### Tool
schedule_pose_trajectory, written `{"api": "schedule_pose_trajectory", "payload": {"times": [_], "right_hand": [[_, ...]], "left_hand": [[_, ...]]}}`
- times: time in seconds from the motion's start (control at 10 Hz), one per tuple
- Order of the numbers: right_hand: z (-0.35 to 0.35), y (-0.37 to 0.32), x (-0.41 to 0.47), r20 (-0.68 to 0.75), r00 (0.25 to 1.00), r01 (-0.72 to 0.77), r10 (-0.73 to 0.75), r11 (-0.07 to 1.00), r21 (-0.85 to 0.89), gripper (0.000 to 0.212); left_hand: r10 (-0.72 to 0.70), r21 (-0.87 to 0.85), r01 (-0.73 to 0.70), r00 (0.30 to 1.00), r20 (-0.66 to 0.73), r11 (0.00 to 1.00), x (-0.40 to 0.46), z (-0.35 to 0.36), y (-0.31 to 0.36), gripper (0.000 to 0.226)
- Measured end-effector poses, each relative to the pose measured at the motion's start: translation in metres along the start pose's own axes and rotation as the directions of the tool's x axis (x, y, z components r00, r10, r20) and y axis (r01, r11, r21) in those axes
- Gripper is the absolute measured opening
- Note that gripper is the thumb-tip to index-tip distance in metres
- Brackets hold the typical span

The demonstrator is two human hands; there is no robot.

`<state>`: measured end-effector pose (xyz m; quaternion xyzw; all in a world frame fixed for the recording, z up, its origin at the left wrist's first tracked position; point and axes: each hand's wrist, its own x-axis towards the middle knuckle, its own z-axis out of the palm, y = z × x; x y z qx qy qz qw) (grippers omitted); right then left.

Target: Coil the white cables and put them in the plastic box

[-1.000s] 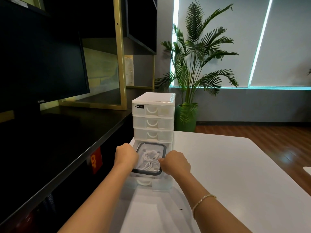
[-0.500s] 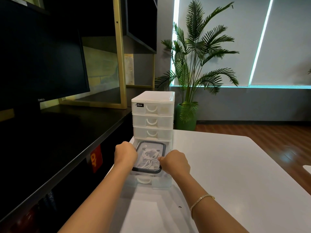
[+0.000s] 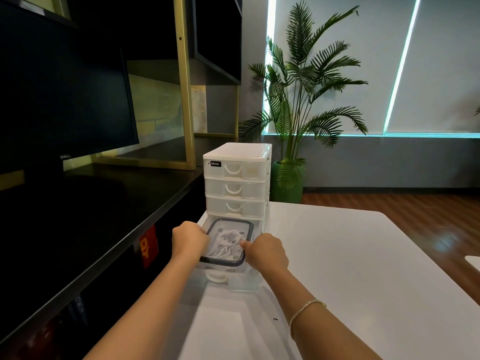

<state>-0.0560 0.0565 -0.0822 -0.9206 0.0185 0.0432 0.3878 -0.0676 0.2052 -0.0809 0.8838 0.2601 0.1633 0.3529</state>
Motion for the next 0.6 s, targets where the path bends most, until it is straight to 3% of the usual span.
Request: {"api": "schedule_pose_trajectory", "payload": {"times": [0.3,0.6], "right_hand": [[0.0003,-0.0009,-0.0016,-0.055,0.998,0.041,-0.043,0.999,-0.027,0.030],[-0.0088,-0.0035,-0.0075,-0.049,0.997,0.060,-0.059,0.998,0.026,0.028]], "left_hand": [[0.015,0.006,-0.015,0.999,0.028,1.000,0.0028,-0.0017,-0.0012,0.013],[0.005,0.114,-0.010,0.999,0.044,0.993,0.0040,0.0013,0.0042,0.016]]}}
